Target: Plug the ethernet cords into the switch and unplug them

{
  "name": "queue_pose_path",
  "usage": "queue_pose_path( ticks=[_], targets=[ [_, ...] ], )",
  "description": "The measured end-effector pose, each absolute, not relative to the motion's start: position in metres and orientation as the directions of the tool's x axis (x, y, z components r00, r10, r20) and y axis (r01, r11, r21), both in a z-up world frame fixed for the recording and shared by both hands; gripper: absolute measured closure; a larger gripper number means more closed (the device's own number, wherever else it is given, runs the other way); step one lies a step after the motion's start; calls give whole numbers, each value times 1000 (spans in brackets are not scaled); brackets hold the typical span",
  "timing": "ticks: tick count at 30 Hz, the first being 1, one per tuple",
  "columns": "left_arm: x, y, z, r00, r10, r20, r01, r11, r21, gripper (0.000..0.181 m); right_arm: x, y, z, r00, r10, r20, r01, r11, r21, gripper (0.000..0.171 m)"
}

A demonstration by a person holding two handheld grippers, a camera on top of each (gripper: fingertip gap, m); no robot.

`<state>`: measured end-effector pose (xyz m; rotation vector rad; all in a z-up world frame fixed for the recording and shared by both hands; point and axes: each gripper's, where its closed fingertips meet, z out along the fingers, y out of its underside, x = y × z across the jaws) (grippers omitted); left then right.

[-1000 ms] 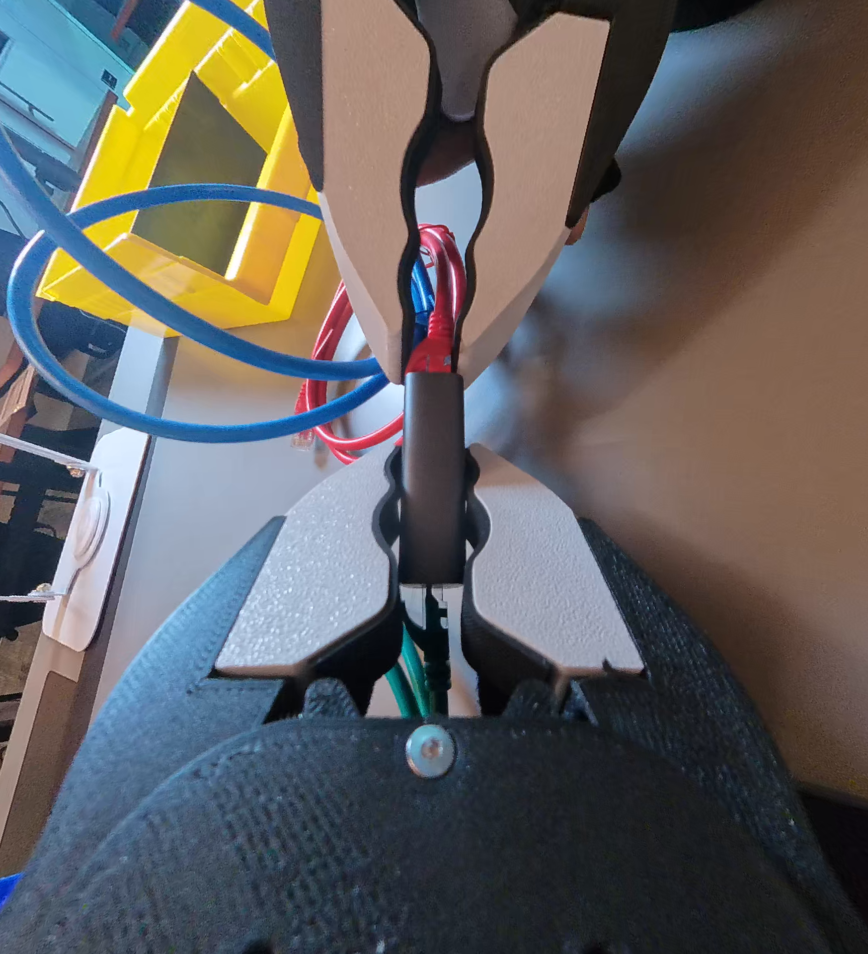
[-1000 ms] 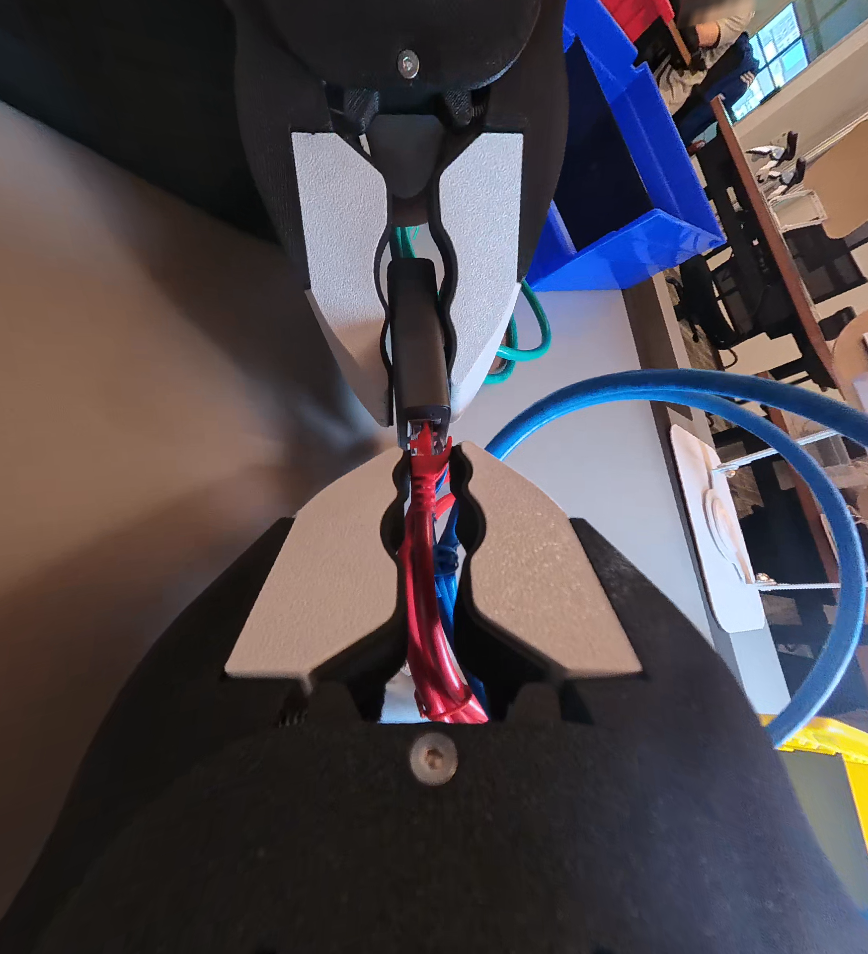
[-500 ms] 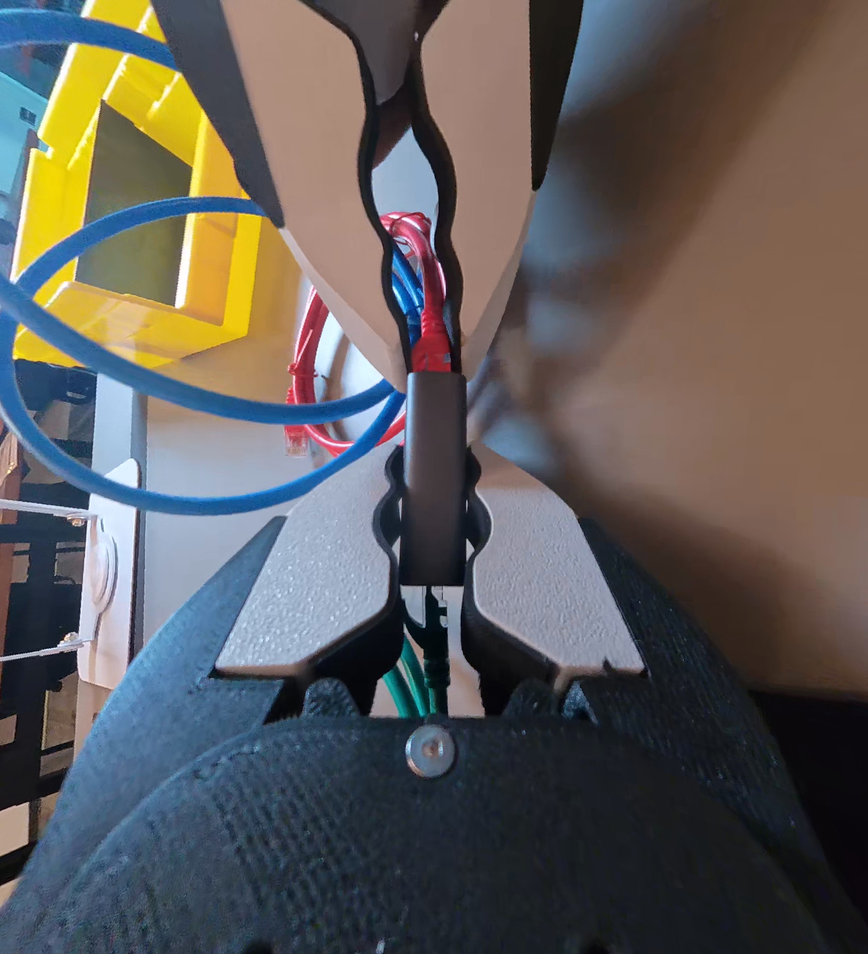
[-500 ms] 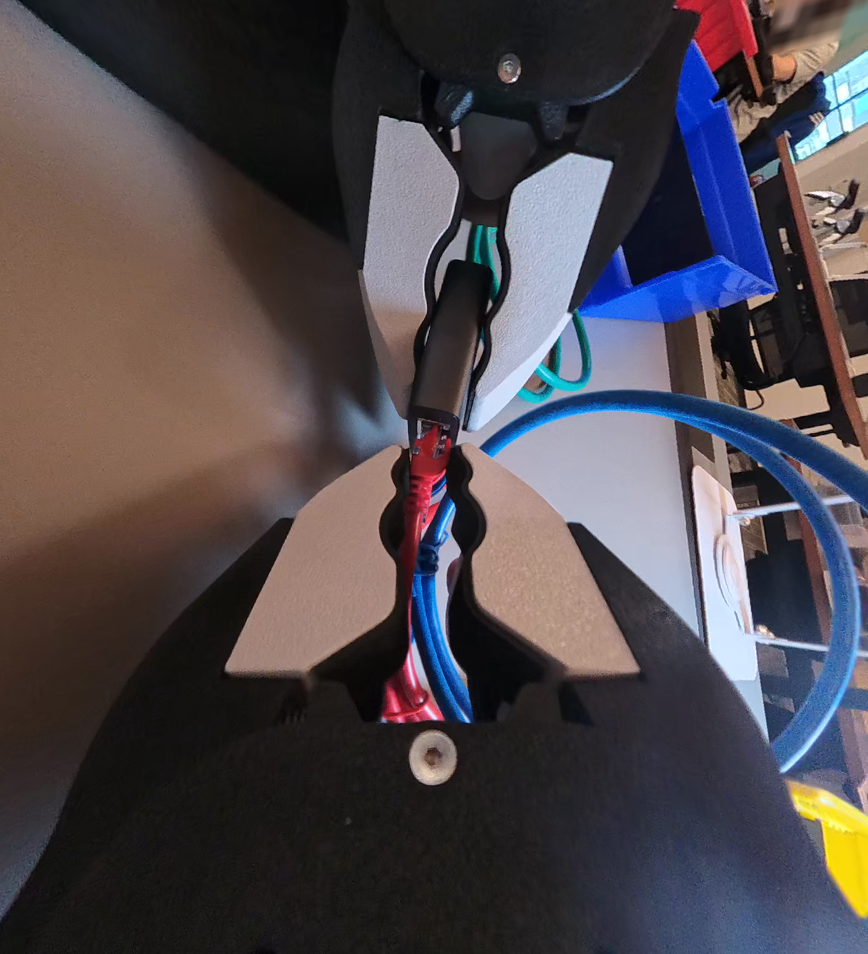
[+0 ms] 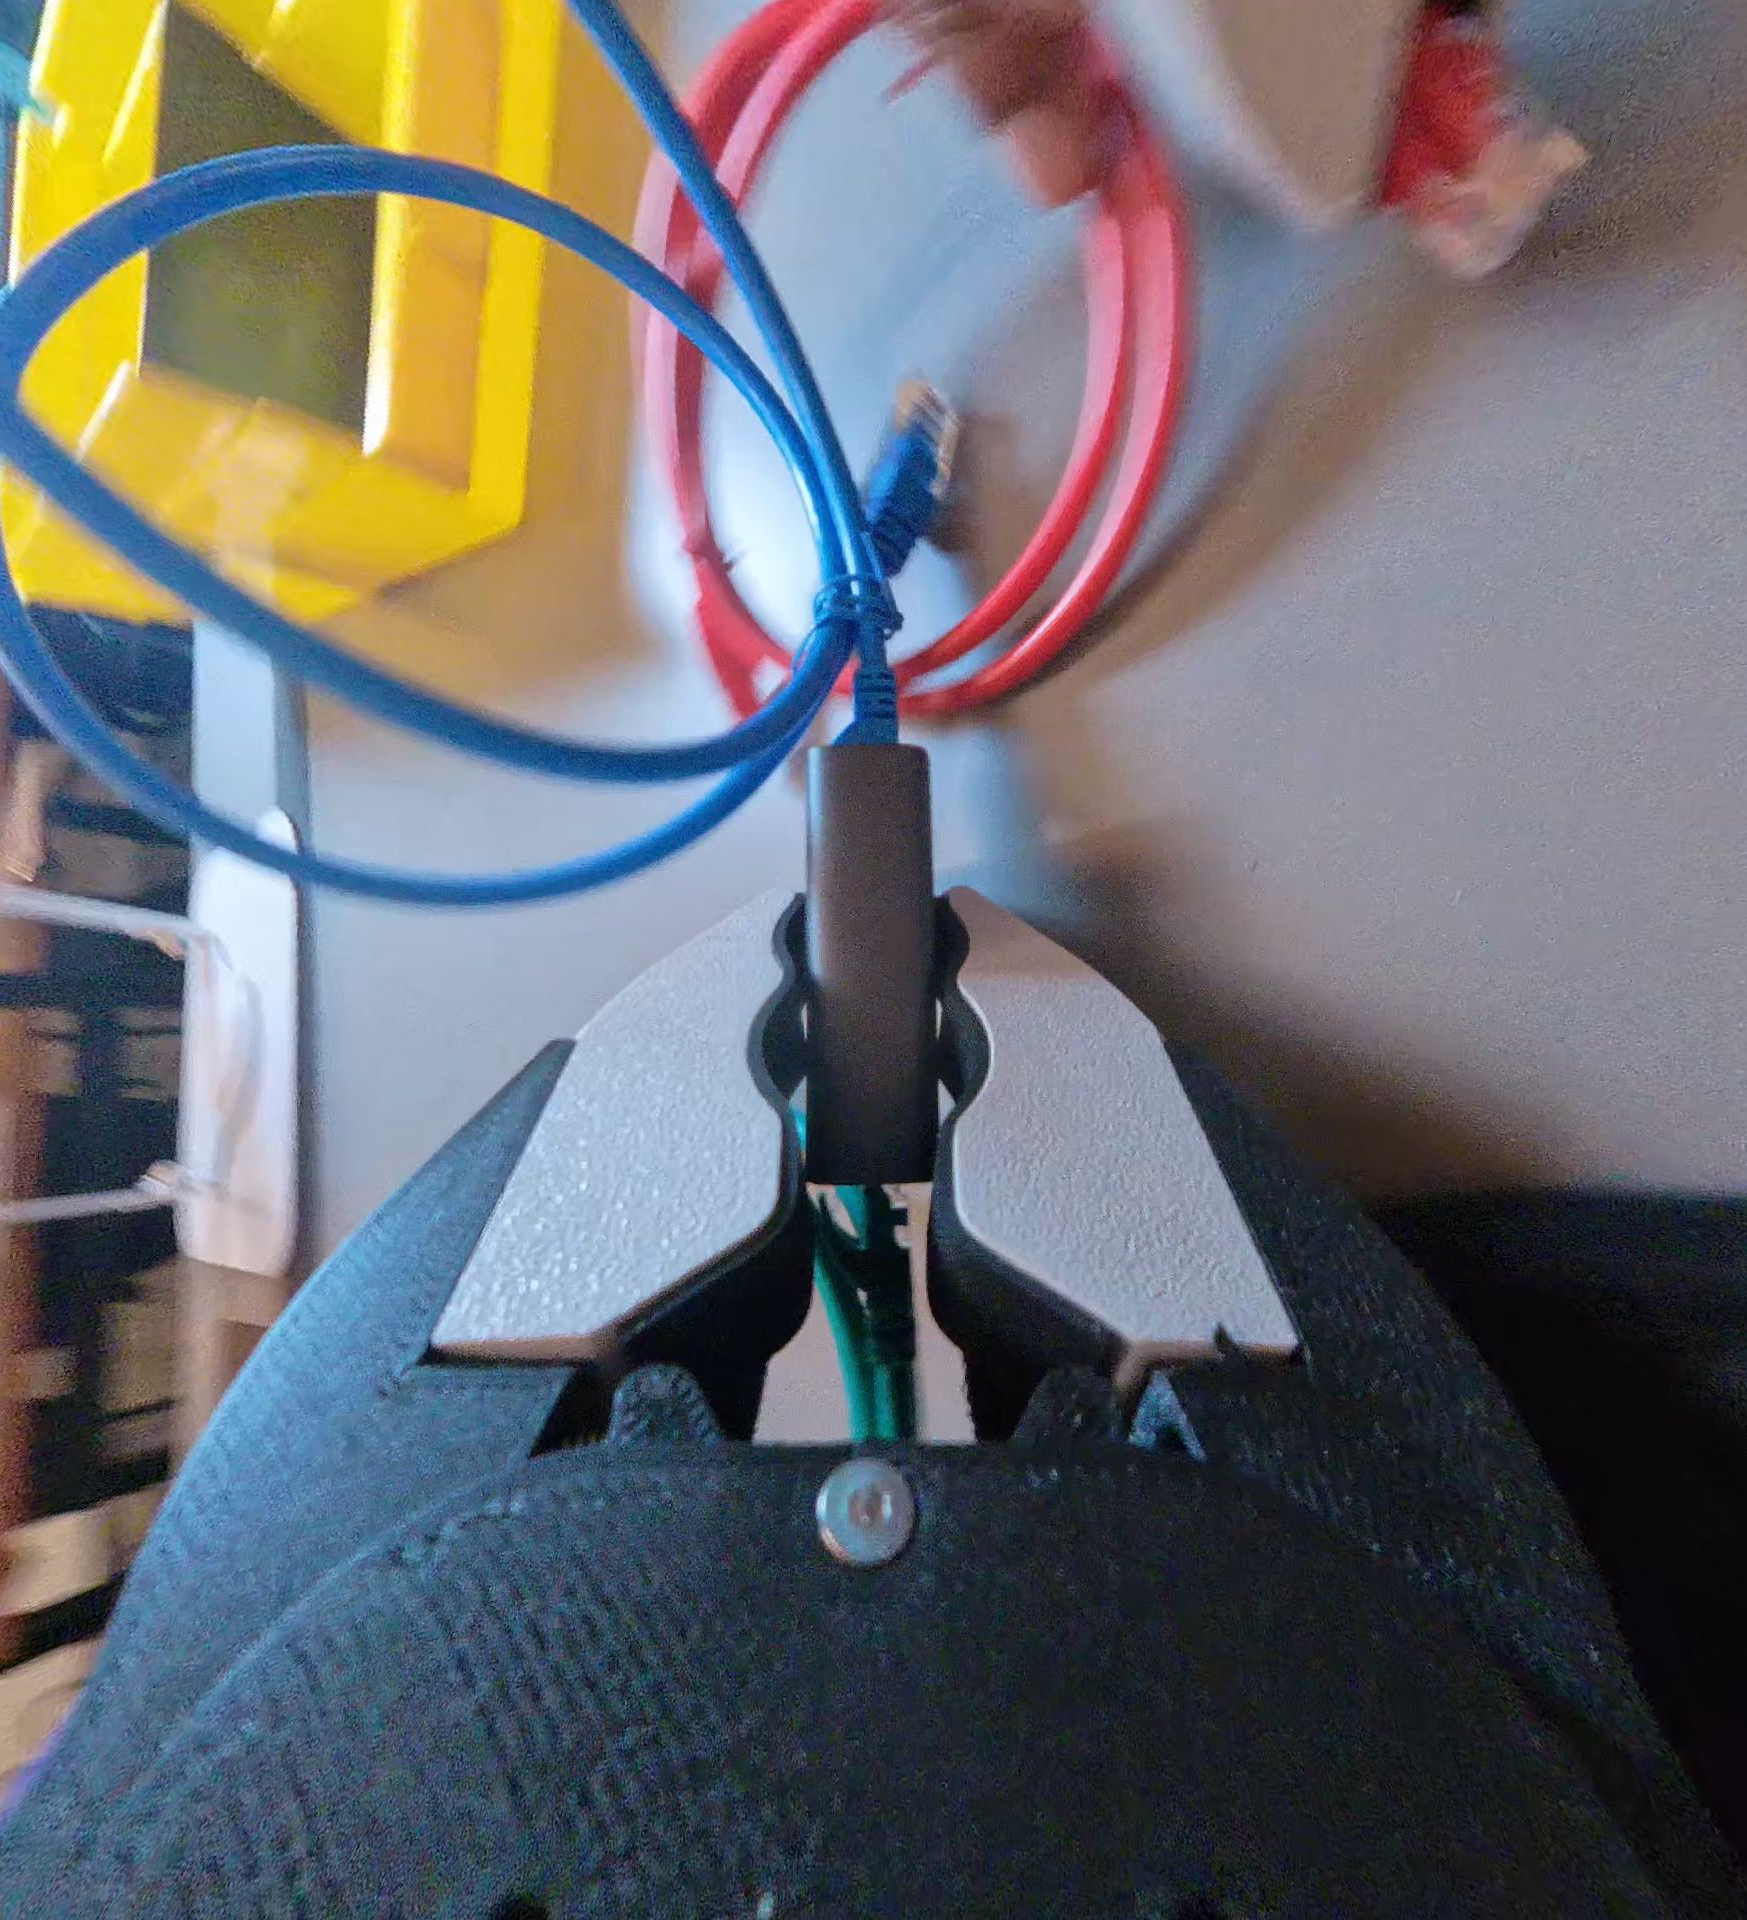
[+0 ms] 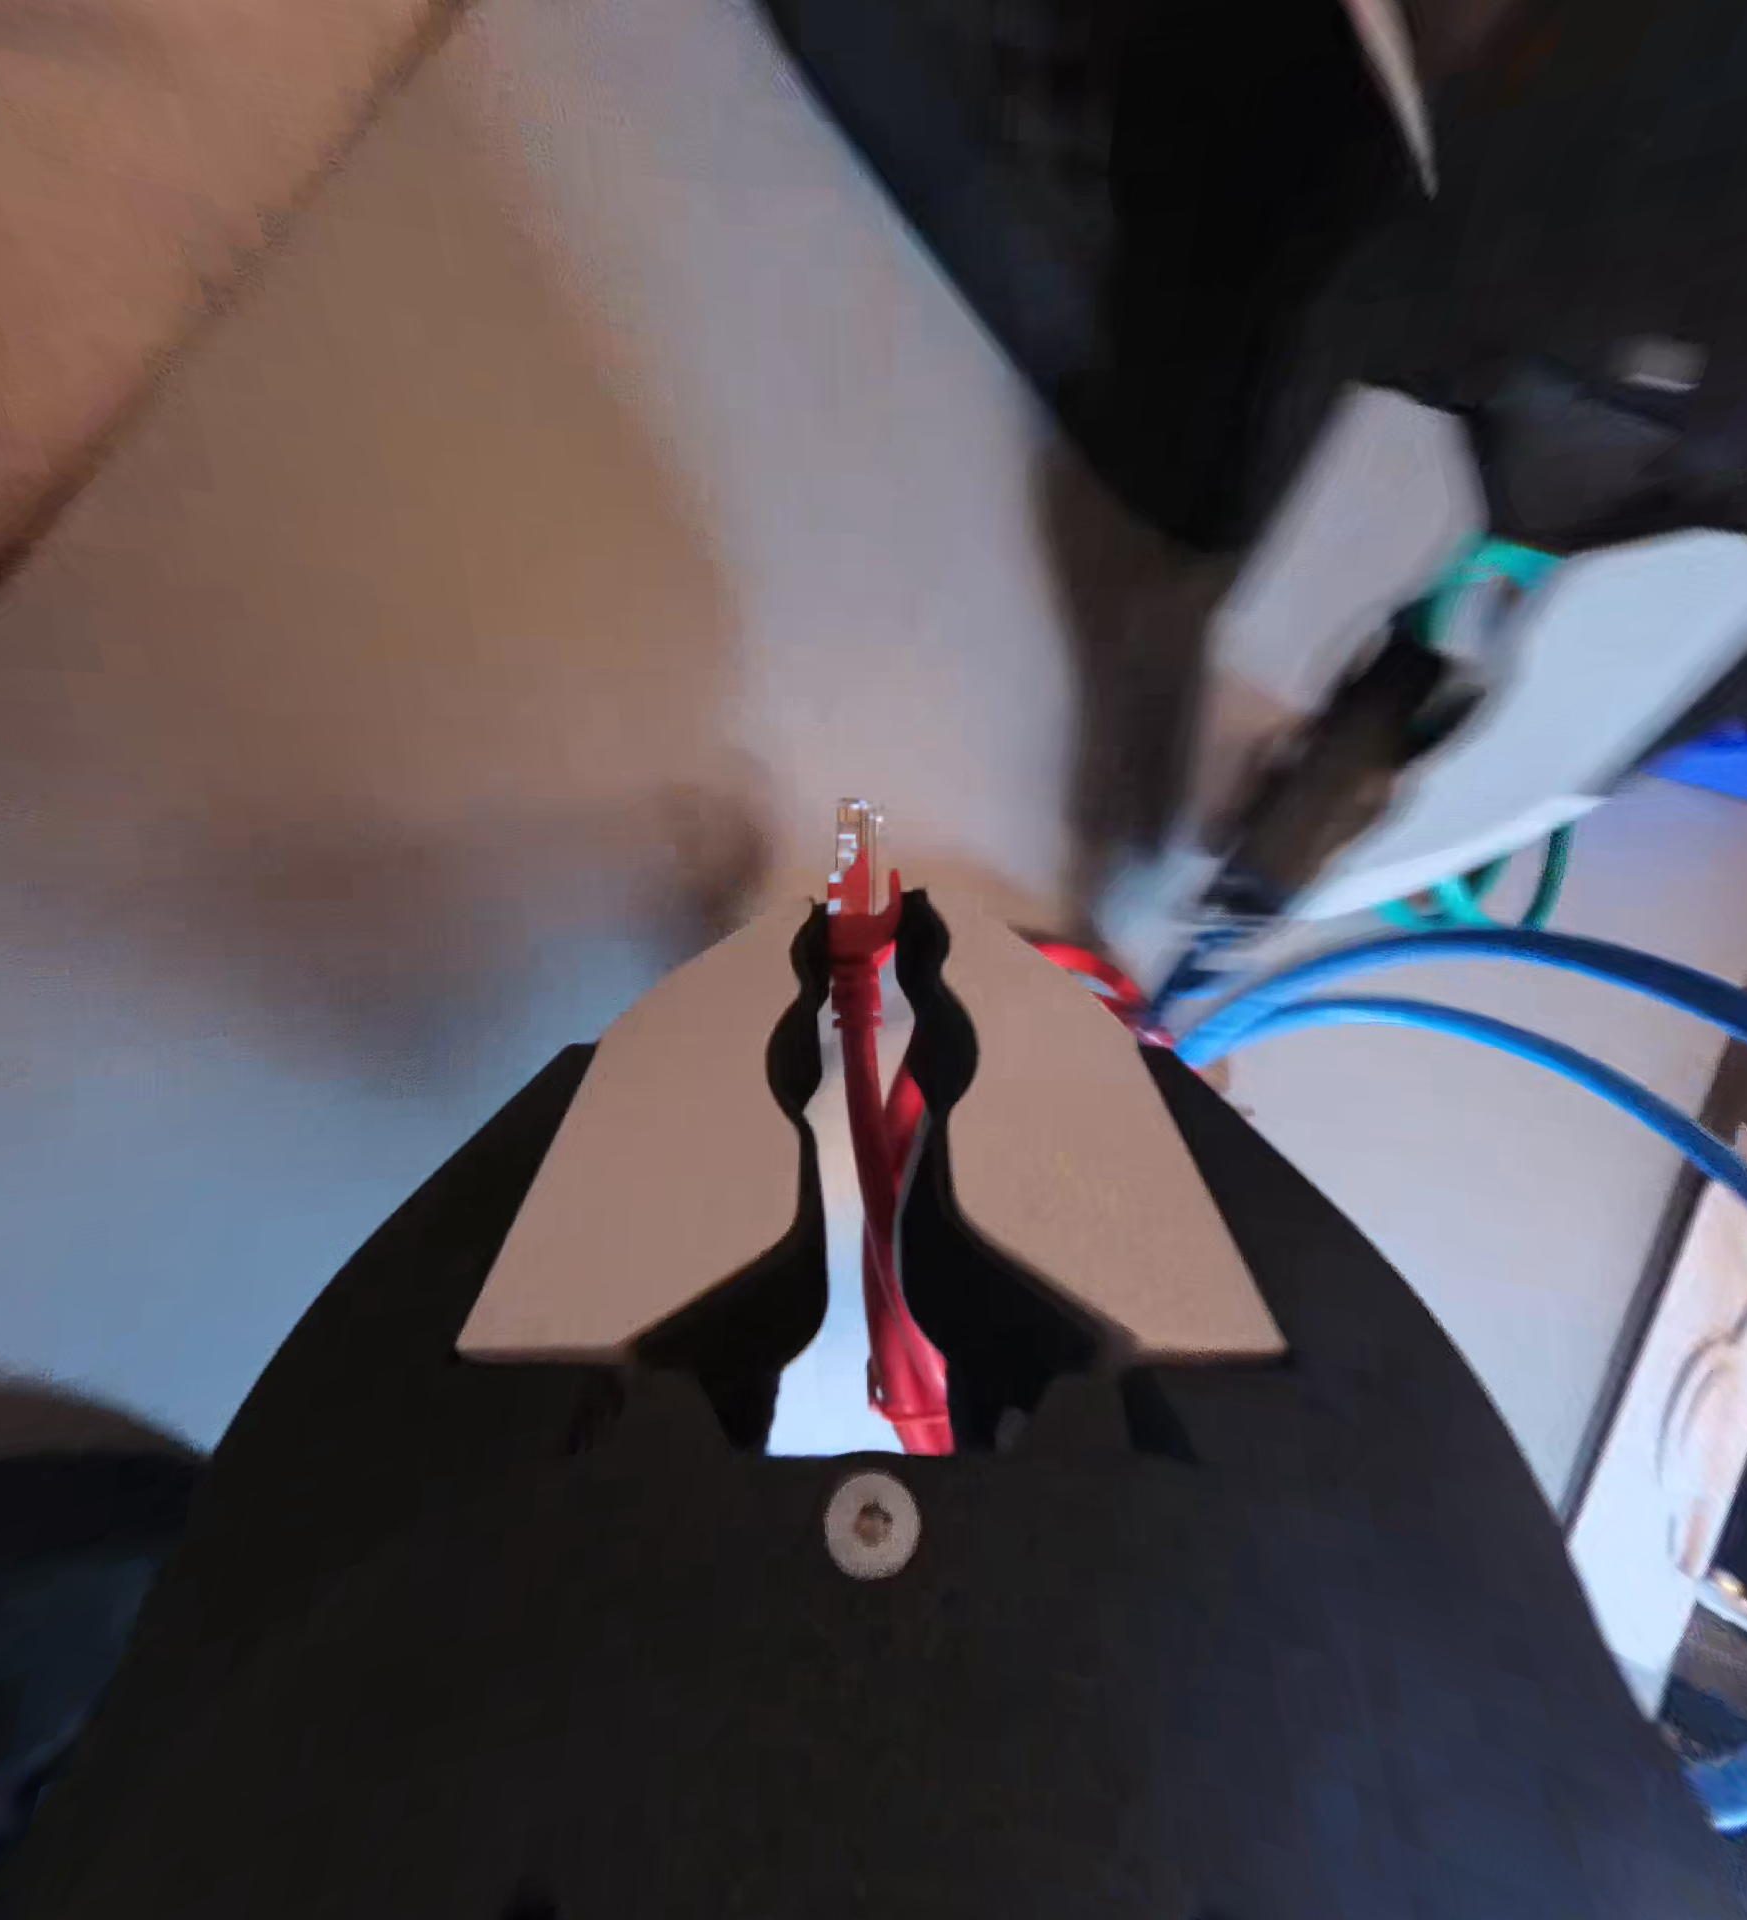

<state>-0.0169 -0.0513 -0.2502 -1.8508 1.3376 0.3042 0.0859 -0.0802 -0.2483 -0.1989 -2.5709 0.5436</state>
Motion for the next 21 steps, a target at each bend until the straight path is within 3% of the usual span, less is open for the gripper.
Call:
queue_pose_path(
  ticks=[2, 4, 6, 13, 21],
  targets=[
    [-36, -59, -239, 490, -653, -577, -827, -138, -546, 159, 86, -75, -243, -801, 258, 541, 18, 913, -408, 157],
    [-38, -64, -229, 517, -610, -600, -809, -118, -576, 160, 85, -53, -223, -748, 384, 541, 124, 882, -455, 157],
    [-31, -66, -222, 554, -600, -577, -769, -104, -631, 160, 87, -46, -190, -681, 499, 536, 153, 812, -563, 157],
    [-30, -58, -214, 629, -541, -558, -716, -124, -687, 160, 102, -2, -99, -463, 687, 559, 181, 691, -700, 157],
    [-29, -50, -216, 698, -479, -532, -658, -138, -740, 160, 83, 114, -28, -147, 664, 733, 331, 731, -596, 156]
  ],
)
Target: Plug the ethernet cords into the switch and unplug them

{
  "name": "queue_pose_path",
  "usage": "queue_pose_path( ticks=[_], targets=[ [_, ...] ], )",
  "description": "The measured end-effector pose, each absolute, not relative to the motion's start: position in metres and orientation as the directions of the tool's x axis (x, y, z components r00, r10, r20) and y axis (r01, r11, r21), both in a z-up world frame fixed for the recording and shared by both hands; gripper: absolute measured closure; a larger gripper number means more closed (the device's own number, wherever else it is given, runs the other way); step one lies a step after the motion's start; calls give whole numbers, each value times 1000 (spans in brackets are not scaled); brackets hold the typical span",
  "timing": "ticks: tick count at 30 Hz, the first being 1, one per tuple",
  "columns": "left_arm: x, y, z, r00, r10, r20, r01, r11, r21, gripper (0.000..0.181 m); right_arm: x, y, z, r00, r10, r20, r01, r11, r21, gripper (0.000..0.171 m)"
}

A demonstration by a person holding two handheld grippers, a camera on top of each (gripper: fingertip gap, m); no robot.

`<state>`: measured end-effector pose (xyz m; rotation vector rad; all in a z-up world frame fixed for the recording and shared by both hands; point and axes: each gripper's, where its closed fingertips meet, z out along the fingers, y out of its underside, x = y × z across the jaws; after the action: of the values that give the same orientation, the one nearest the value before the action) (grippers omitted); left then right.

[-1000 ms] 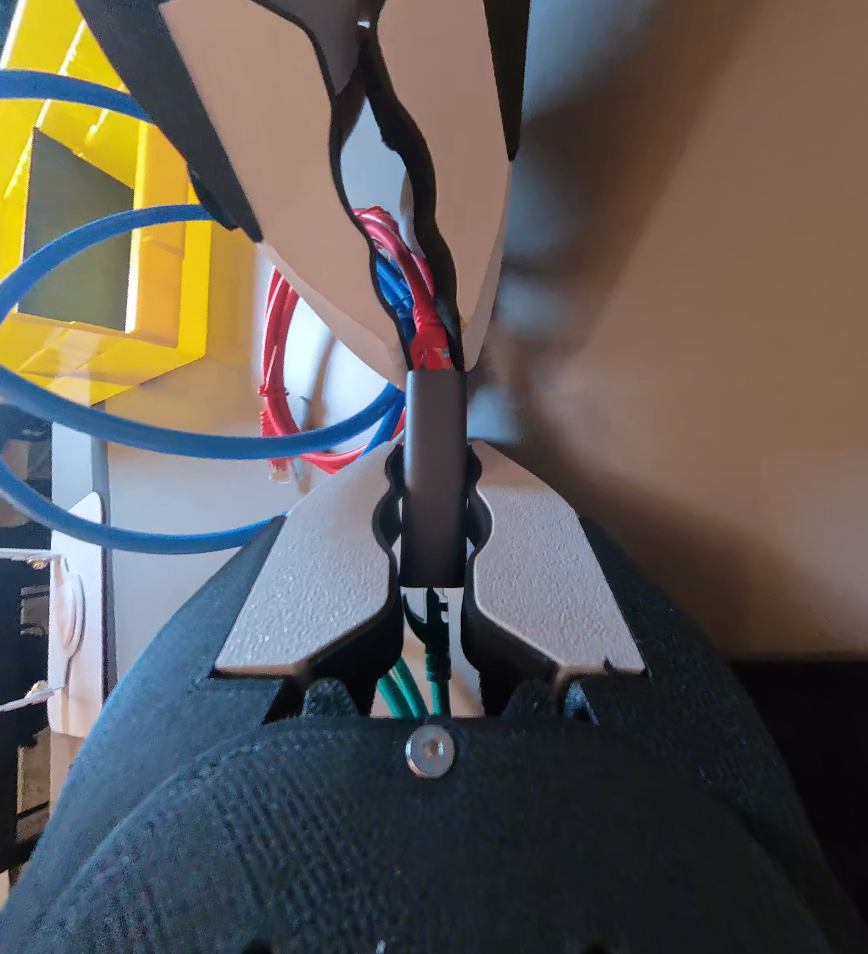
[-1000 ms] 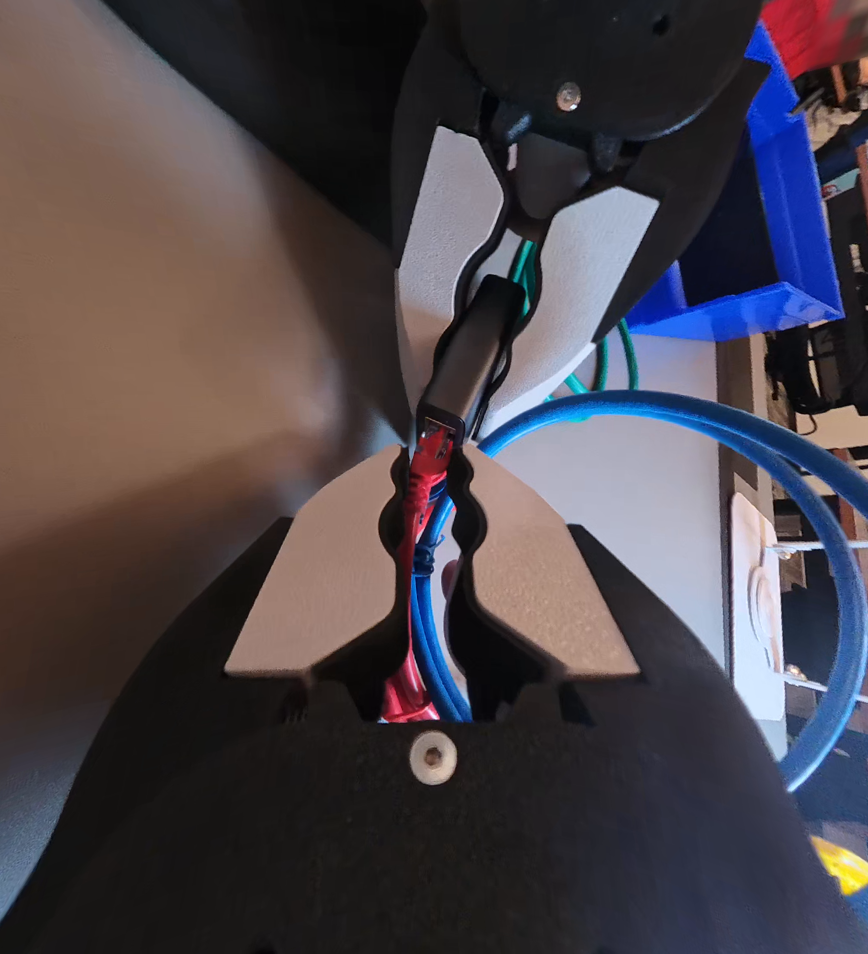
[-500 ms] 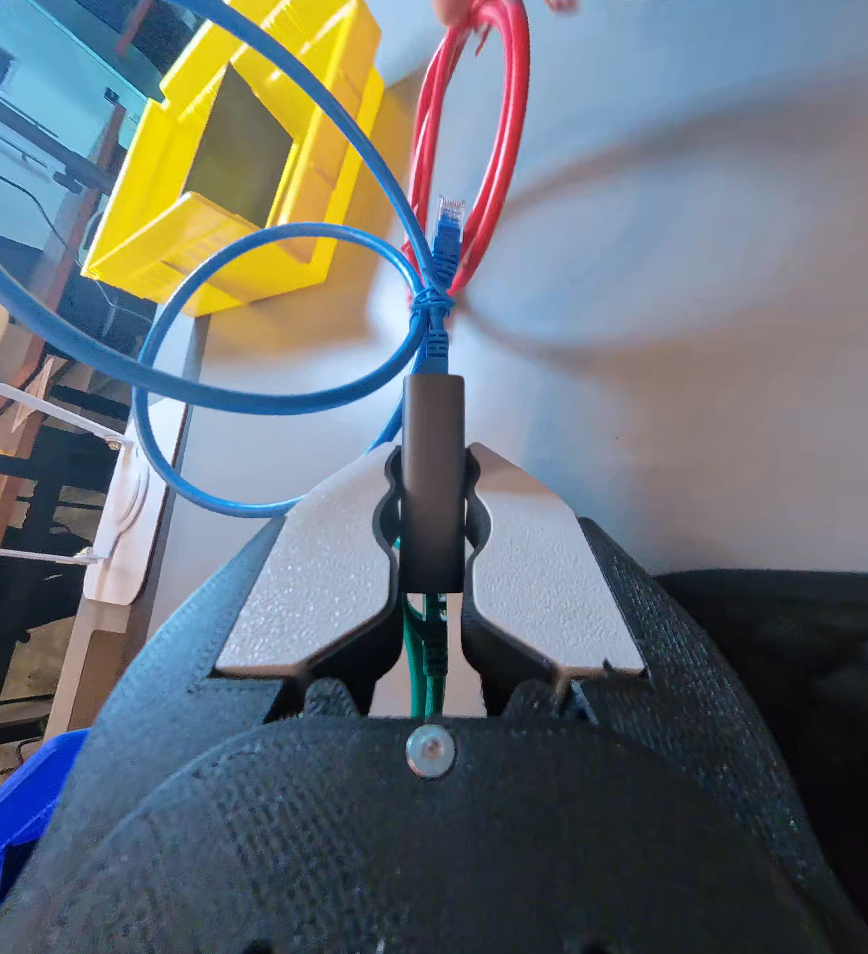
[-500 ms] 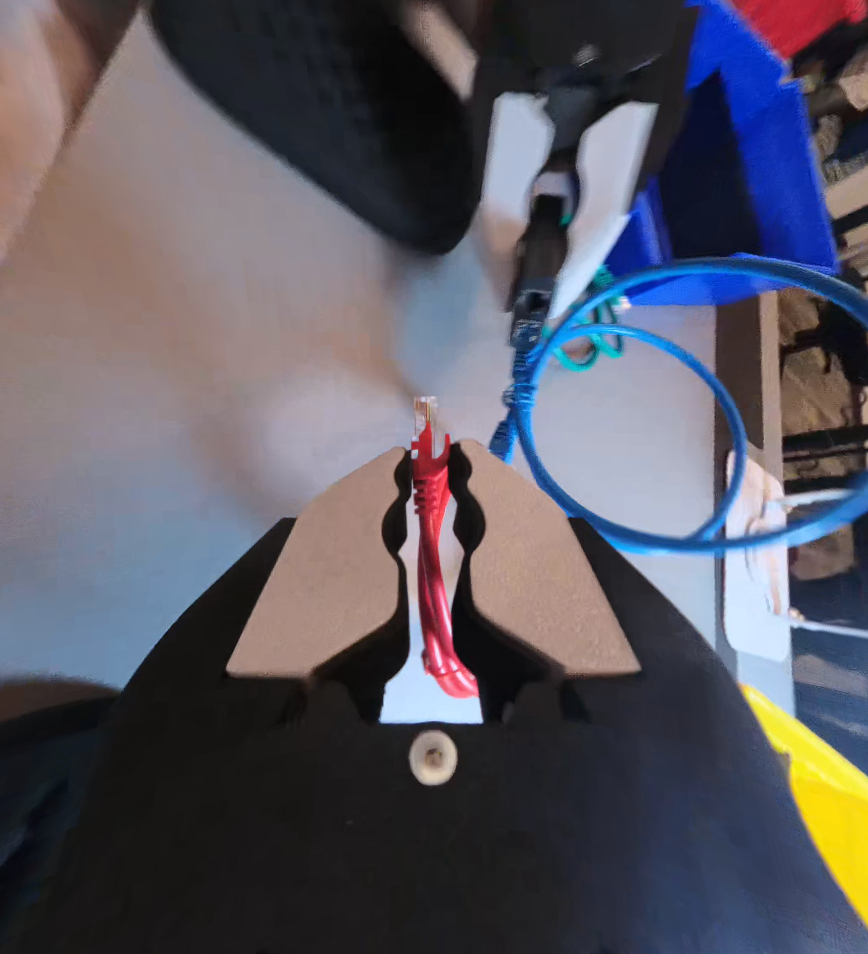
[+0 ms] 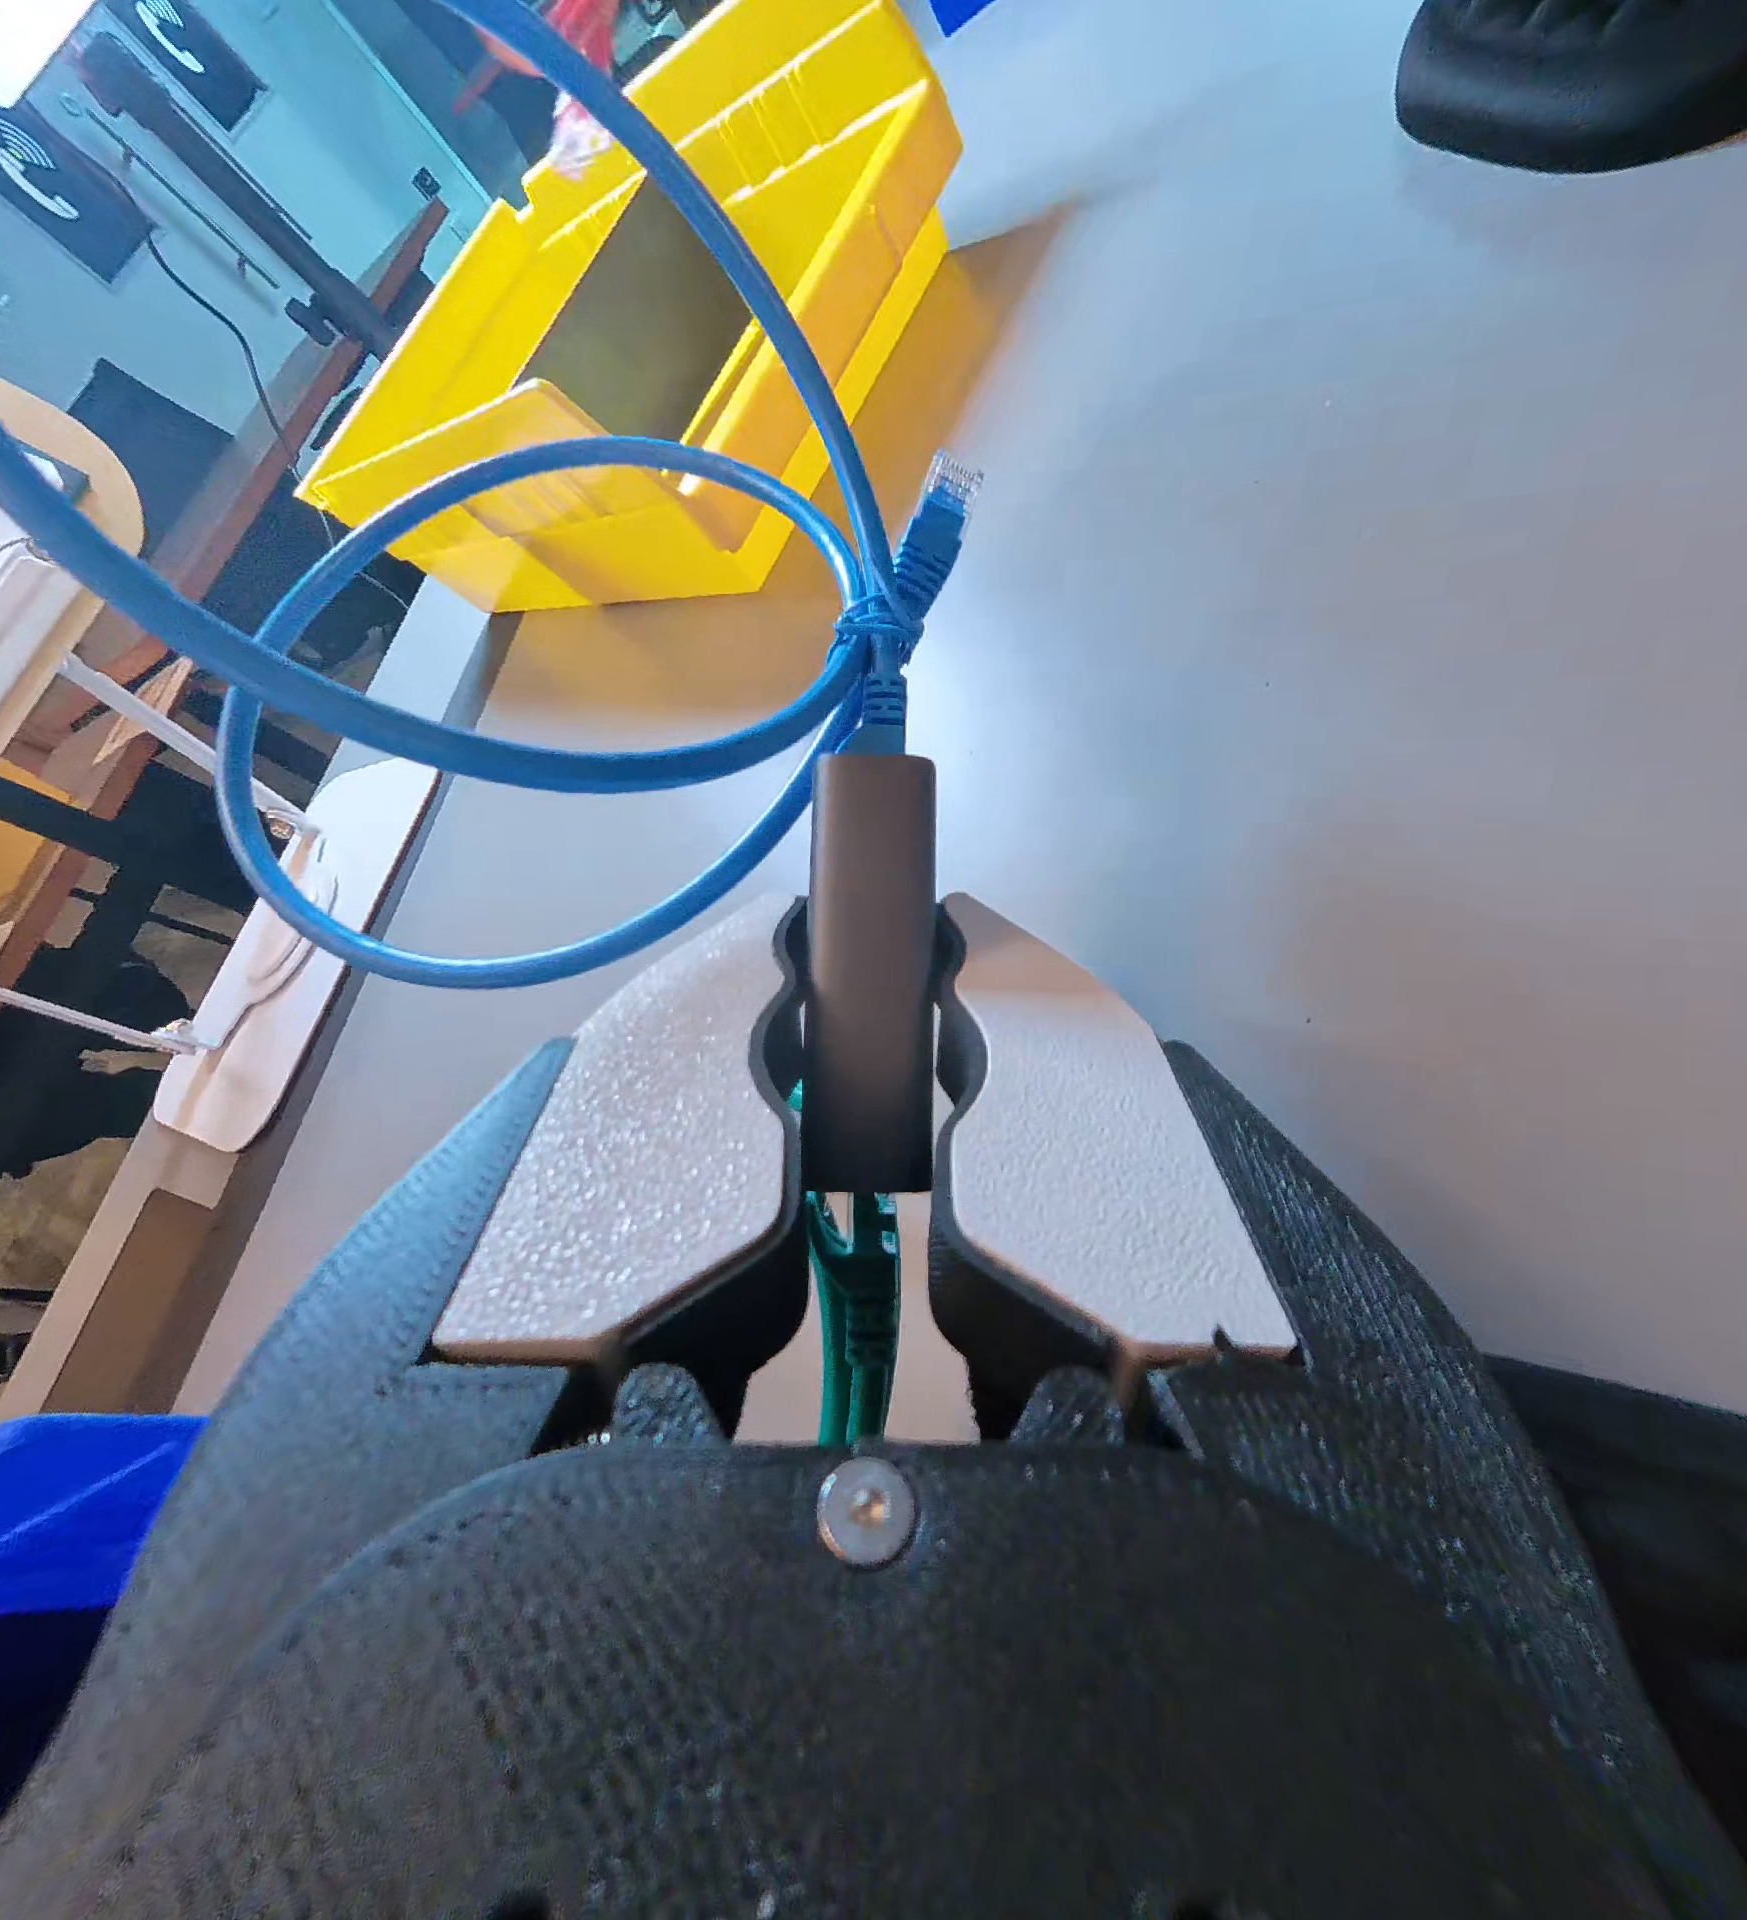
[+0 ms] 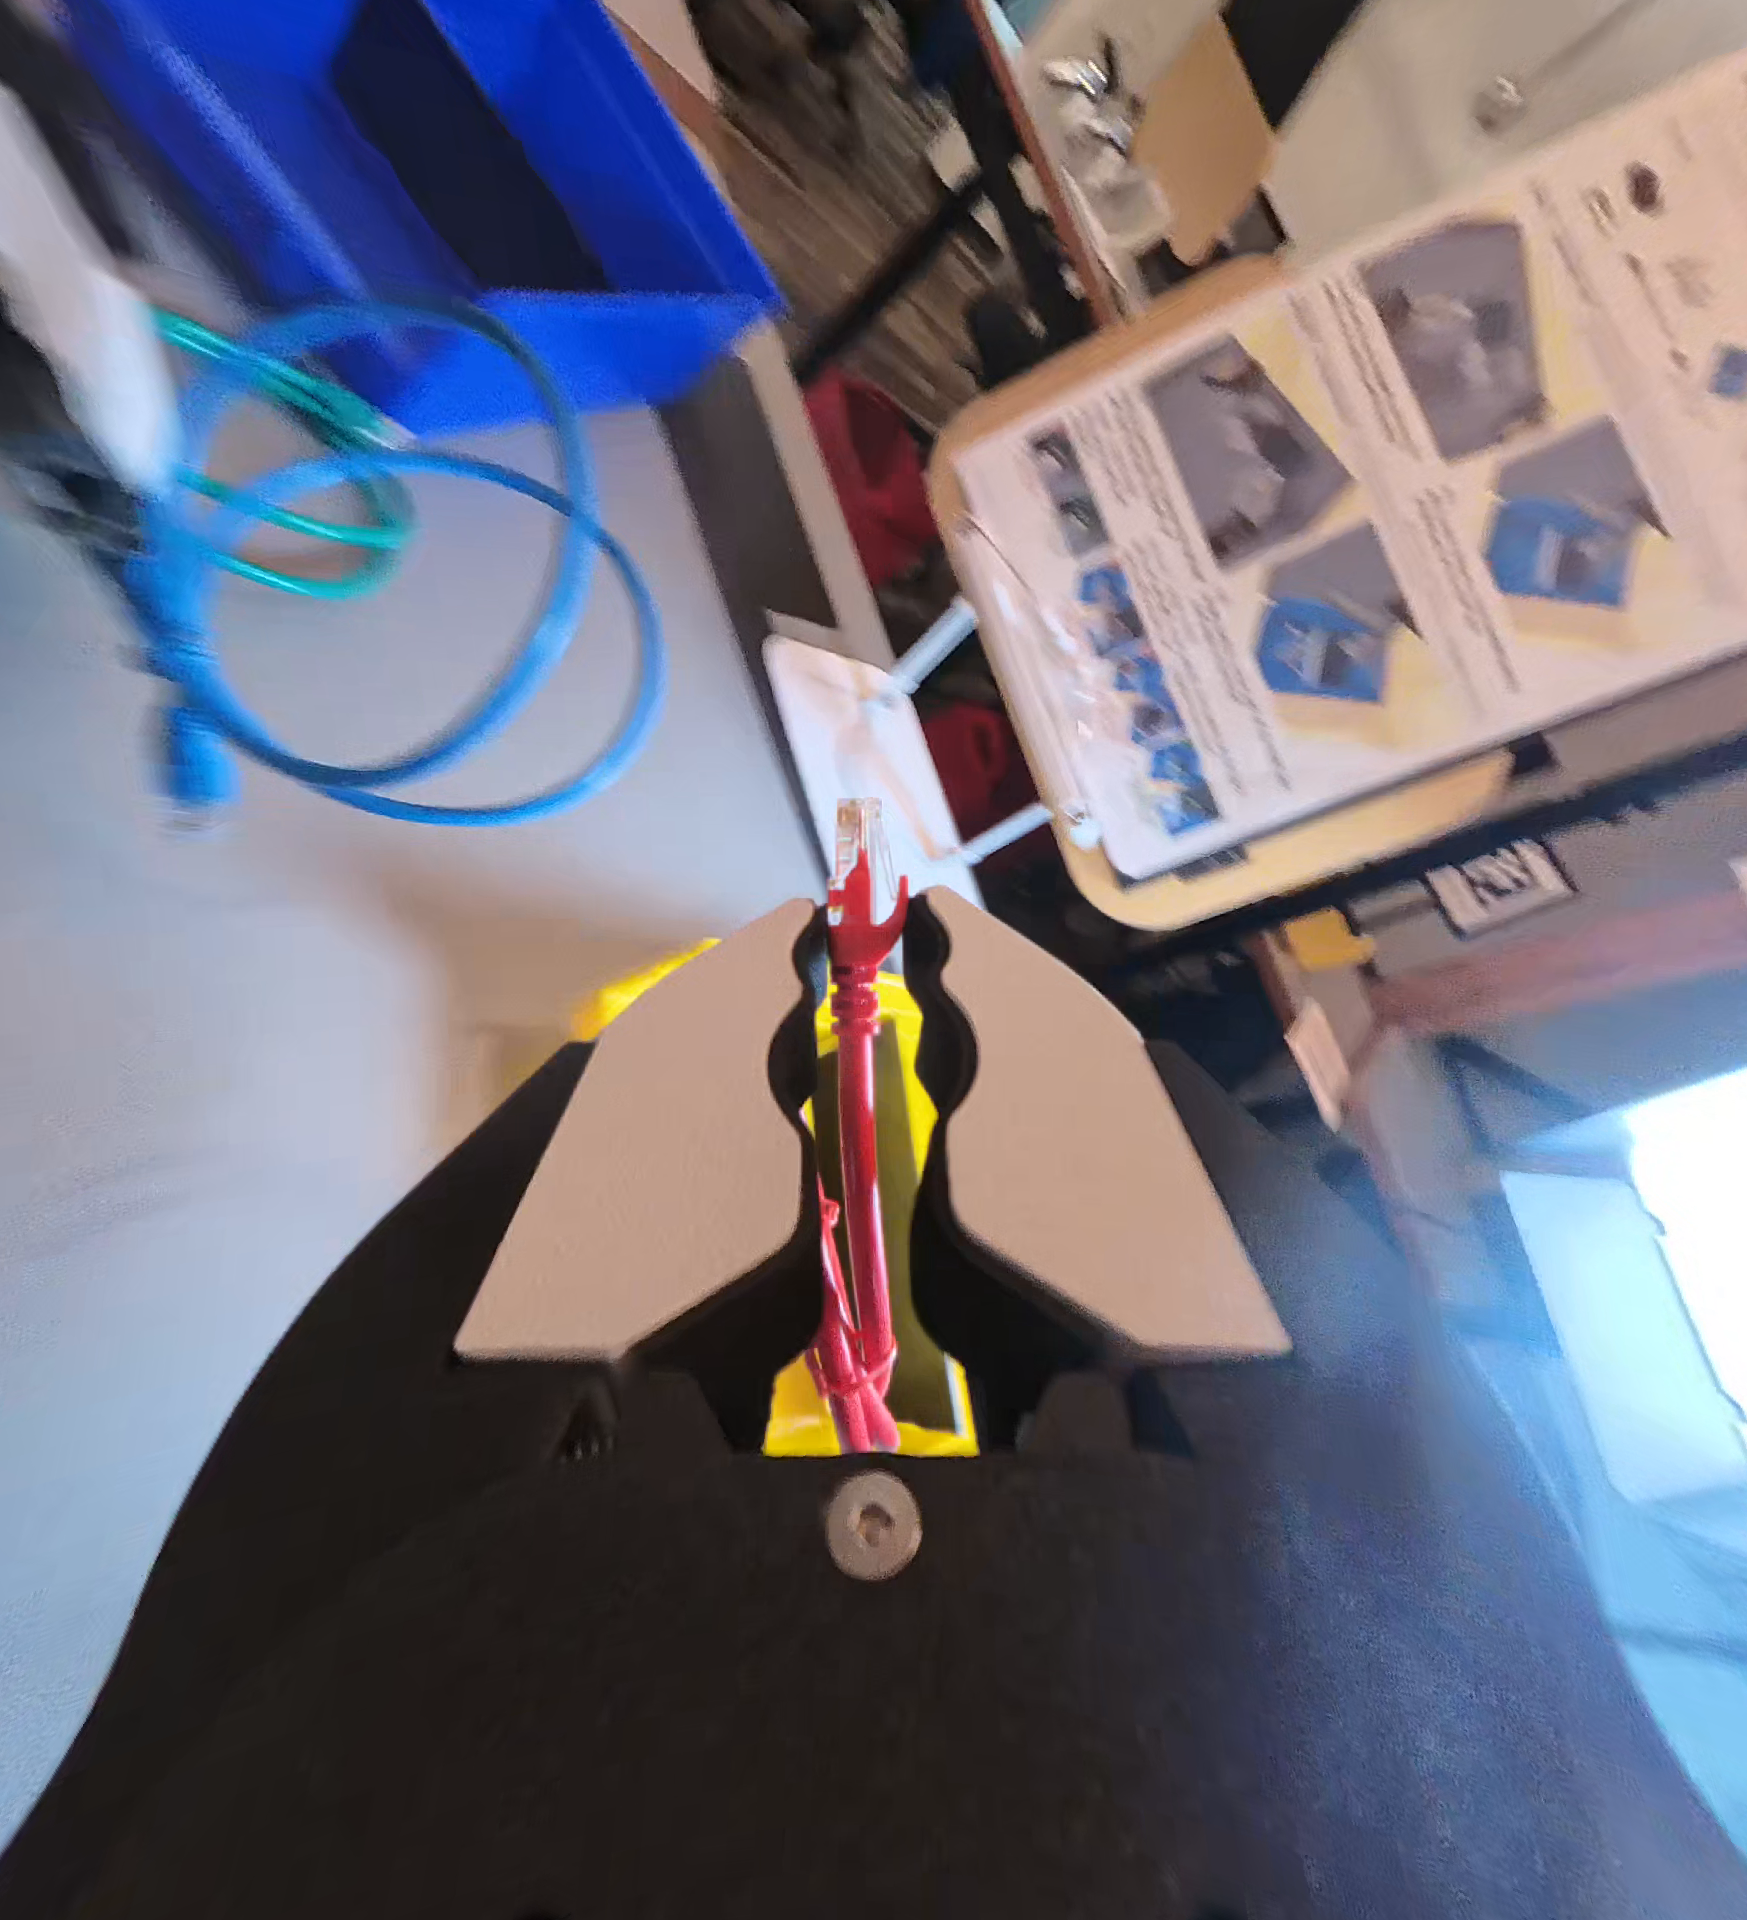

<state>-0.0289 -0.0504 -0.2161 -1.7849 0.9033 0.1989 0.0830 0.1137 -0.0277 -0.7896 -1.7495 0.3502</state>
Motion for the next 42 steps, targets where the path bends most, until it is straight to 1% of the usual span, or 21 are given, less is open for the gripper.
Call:
queue_pose_path(
  ticks=[2, 3, 5, 6, 7, 8, 9, 12, 15, 17, 18, 21, 24, 26, 28, 31, 34, 37, 42],
  targets=[
    [-26, -50, -220, 696, -485, -530, -658, -136, -740, 160, 67, 153, -42, -66, 650, 757, 402, 712, -576, 156],
    [-24, -50, -222, 691, -492, -530, -663, -137, -736, 160, 59, 171, -60, -43, 663, 747, 447, 682, -579, 157],
    [-23, -51, -226, 683, -498, -535, -671, -138, -728, 159, 47, 199, -122, -63, 736, 674, 574, 579, -579, 157],
    [-22, -51, -227, 681, -501, -534, -672, -138, -728, 159, 46, 209, -158, -92, 762, 641, 657, 530, -536, 153],
    [-21, -52, -227, 682, -503, -530, -669, -139, -730, 159, 45, 215, -182, -105, 767, 633, 702, 508, -499, 145],
    [-21, -52, -227, 684, -505, -526, -666, -139, -733, 159, 43, 212, -198, -131, 779, 613, 708, 506, -493, 140],
    [-21, -52, -227, 685, -506, -524, -664, -138, -735, 159, 40, 206, -205, -131, 802, 583, 702, 490, -516, 137],
    [-22, -52, -225, 695, -503, -513, -651, -136, -747, 159, 35, 184, -190, -100, 854, 510, 624, 454, -637, 131],
    [-22, -51, -224, 697, -501, -513, -649, -136, -749, 160, 34, 155, -148, -62, 900, 431, 474, 407, -781, 131],
    [-21, -51, -224, 694, -499, -519, -654, -135, -745, 160, 38, 125, -119, -76, 908, 412, 365, 410, -836, 133],
    [-21, -51, -223, 694, -498, -521, -655, -134, -744, 160, 40, 106, -109, -102, 898, 429, 320, 438, -840, 136],
    [-19, -50, -223, 693, -496, -523, -657, -136, -742, 160, 42, 39, -107, -251, 816, 520, 251, 574, -779, 142],
    [-20, -48, -223, 694, -489, -528, -663, -146, -735, 160, 39, -22, -139, -439, 713, 547, 235, 679, -695, 144],
    [-21, -47, -225, 690, -484, -539, -673, -153, -724, 160, 33, -51, -165, -528, 680, 508, 235, 692, -683, 145],
    [-20, -47, -228, 683, -486, -545, -683, -159, -713, 160, 20, -59, -187, -536, 671, 511, 257, 707, -659, 146],
    [-17, -47, -232, 667, -491, -561, -701, -159, -695, 160, 6, -52, -214, -528, 632, 568, 295, 763, -575, 145],
    [-16, -47, -235, 641, -490, -590, -733, -161, -661, 160, 2, -40, -229, -507, 571, 646, 317, 820, -476, 146],
    [-14, -48, -239, 636, -505, -583, -735, -168, -657, 160, 2, -39, -230, -486, 576, 657, 309, 816, -488, 149],
    [-11, -48, -240, 624, -513, -590, -745, -162, -647, 160, 4, -39, -229, -490, 571, 659, 309, 820, -481, 148]
  ],
)
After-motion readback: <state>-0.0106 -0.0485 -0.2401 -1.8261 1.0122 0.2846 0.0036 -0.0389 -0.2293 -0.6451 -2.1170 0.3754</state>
